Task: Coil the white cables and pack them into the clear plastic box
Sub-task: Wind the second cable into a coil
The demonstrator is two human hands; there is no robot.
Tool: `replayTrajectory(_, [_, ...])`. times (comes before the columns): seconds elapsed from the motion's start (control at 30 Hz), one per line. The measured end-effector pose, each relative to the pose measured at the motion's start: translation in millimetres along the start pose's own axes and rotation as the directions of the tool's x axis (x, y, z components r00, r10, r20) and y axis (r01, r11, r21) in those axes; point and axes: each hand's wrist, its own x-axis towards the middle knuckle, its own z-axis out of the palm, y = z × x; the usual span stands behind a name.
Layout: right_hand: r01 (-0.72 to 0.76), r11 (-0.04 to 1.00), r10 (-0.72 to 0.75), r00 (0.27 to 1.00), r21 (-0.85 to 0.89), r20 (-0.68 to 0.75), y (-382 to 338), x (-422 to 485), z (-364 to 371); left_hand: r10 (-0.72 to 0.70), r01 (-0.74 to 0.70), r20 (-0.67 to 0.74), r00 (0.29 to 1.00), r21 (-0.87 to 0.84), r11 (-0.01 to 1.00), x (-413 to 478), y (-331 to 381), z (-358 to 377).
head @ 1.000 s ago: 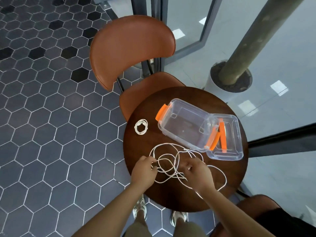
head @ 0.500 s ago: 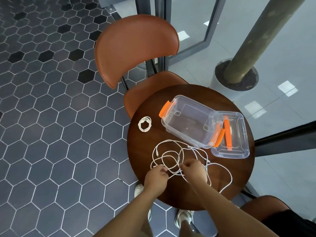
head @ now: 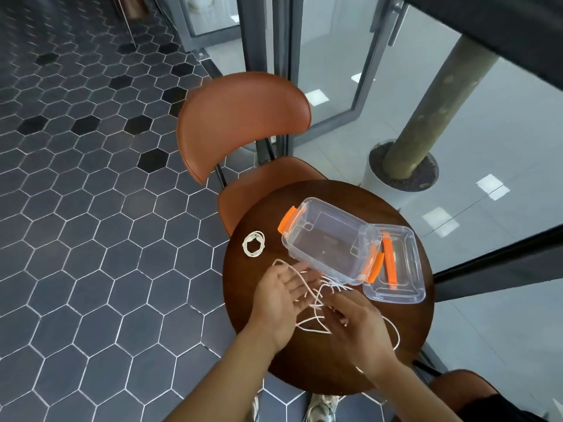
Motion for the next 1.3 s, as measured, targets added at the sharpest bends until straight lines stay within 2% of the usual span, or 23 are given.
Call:
replayTrajectory(0.1, [0.111,0.991,-0.112,0.994,-0.077,-0.009,-2.1,-0.3,-22.6,-0.004,0.004,0.002,1.0,-0.15,0.989,-16.2,20.0,10.1])
replayTrajectory(0.2, [0.074,0.993,-0.071,0.997,-0.097,0.03,-1.3,-2.7,-44.8,0.072,-0.074,-0.023,0.997,-0.103,0.992,-26.0,37.5,8.8])
replayTrajectory(0.27, [0.005,0.988,0.01,0.996,-0.151,0.094,6.1,-2.1,-56.7,0.164,-0.163,-0.004,0.987,-0.071,0.984,-33.0,57.9,3.9])
replayTrajectory(0.37, [-0.171,0.919,0.252,0.947,-0.354,0.197,28.4,7.0,-67.9,0.329,-0.325,0.011,0.944,-0.137,0.936,-39.4,97.3,-4.8])
replayTrajectory(0.47, [-0.274,0.828,0.404,0.897,-0.489,0.182,41.0,22.7,-69.8,0.432,-0.426,-0.002,0.902,-0.168,0.889,-39.1,121.3,-4.6])
replayTrajectory(0.53, [-0.221,0.799,0.367,0.916,-0.56,0.162,41.7,33.0,-69.8,0.469,-0.461,-0.001,0.883,-0.184,0.868,-40.6,133.2,-3.0])
replayTrajectory(0.6, [-0.104,0.813,0.255,0.948,-0.572,0.191,39.3,36.1,-73.7,0.511,-0.499,-0.012,0.86,-0.236,0.834,-42.4,150.6,-7.9])
replayTrajectory(0.67, [-0.037,0.866,0.149,0.971,-0.498,0.188,42.1,32.9,-83.1,0.538,-0.528,-0.045,0.842,-0.275,0.804,-45.8,168.3,-16.6])
replayTrajectory(0.73, [-0.062,0.917,0.129,0.981,-0.393,0.144,48.5,29.7,-93.0,0.553,-0.552,-0.086,0.829,-0.295,0.78,-46.5,178.9,-27.3])
replayTrajectory(0.8, [-0.217,0.952,0.249,0.96,-0.217,0.13,51.3,28.5,-99.3,0.562,-0.57,-0.13,0.817,-0.329,0.753,-47.9,187.9,-38.4])
replayTrajectory(0.83, [-0.34,0.938,0.347,0.927,-0.07,0.143,49.7,29.0,-101.4,0.569,-0.58,-0.148,0.809,-0.363,0.73,-48.4,195.8,-43.5])
replayTrajectory(0.9, [-0.526,0.816,0.506,0.851,0.239,0.144,46.2,35.0,-106.5,0.586,-0.594,-0.164,0.794,-0.417,0.688,-50.7,215.9,-48.9])
replayTrajectory(0.93, [-0.535,0.786,0.52,0.843,0.31,0.135,41.9,37.8,-108.0,0.593,-0.599,-0.163,0.789,-0.42,0.682,-53.6,224.3,-48.8])
replayTrajectory(0.97, [-0.509,0.813,0.495,0.86,0.284,0.125,38.1,41.8,-109.1,0.6,-0.601,-0.147,0.787,-0.409,0.687,-57.4,229.2,-44.7])
replayTrajectory(1.03, [-0.416,0.909,0.414,0.895,-0.029,0.166,28.9,48.6,-106.7,0.596,-0.576,-0.066,0.8,-0.36,0.734,-65.2,224.2,-24.0])
replayTrajectory(1.1, [-0.305,0.899,0.383,0.896,-0.315,0.225,16.4,53.9,-100.9,0.553,-0.519,0.055,0.831,-0.281,0.807,-73.0,202.9,5.7])
replayTrajectory(1.13, [-0.29,0.898,0.372,0.901,-0.33,0.222,9.5,55.9,-97.2,0.523,-0.488,0.103,0.846,-0.245,0.838,-75.3,188.8,19.0])
replayTrajectory(1.17, [-0.27,0.924,0.332,0.919,-0.272,0.214,-0.9,56.8,-93.6,0.493,-0.457,0.145,0.858,-0.221,0.861,-77.1,173.6,31.1])
replayTrajectory(1.2, [-0.272,0.958,0.285,0.934,-0.089,0.214,-16.9,56.1,-90.7,0.465,-0.43,0.179,0.867,-0.203,0.88,-76.8,158.4,40.8])
replayTrajectory(1.23, [-0.285,0.943,0.244,0.944,0.175,0.223,-38.0,54.9,-88.1,0.441,-0.409,0.21,0.872,-0.18,0.895,-77.2,144.2,49.5])
replayTrajectory(1.3, [-0.308,0.786,0.117,0.926,0.537,0.36,-83.8,54.1,-82.3,0.401,-0.387,0.251,0.881,-0.106,0.916,-77.6,120.6,62.6])
